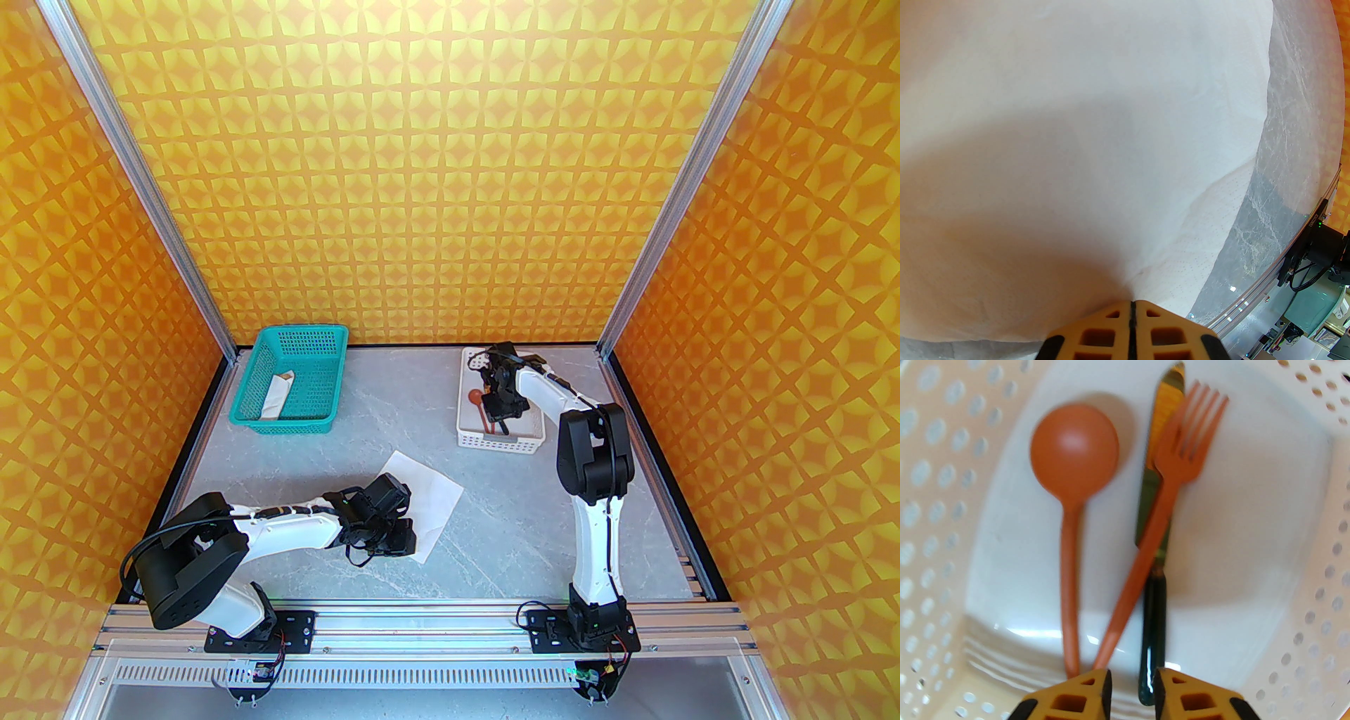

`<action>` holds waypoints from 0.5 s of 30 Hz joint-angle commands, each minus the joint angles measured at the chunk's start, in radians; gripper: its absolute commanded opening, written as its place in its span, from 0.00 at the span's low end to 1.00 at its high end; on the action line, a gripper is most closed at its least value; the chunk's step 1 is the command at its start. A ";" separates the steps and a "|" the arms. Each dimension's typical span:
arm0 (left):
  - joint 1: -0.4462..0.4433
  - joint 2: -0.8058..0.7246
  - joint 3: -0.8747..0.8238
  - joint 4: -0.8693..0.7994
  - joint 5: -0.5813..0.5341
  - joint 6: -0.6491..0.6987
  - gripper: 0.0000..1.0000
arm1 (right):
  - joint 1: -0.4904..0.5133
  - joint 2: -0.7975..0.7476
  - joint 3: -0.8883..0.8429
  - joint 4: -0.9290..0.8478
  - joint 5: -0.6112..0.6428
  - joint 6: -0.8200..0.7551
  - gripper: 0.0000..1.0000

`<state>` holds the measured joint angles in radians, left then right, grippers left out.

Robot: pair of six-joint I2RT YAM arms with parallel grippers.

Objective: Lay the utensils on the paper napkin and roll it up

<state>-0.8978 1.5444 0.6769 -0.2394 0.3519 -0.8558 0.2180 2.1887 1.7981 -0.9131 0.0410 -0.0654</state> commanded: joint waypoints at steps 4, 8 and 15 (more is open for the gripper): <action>-0.007 0.016 0.010 -0.025 0.004 0.020 0.08 | 0.030 0.055 0.063 -0.008 -0.069 -0.004 0.28; -0.008 0.014 0.010 -0.029 0.004 0.021 0.08 | 0.038 0.104 0.111 -0.020 -0.080 0.021 0.28; -0.007 0.013 0.010 -0.030 0.004 0.020 0.08 | 0.040 0.152 0.149 -0.040 -0.047 0.059 0.28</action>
<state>-0.8978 1.5459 0.6769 -0.2504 0.3519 -0.8555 0.2577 2.3146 1.9106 -0.9276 -0.0181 -0.0383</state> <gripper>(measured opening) 0.083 0.284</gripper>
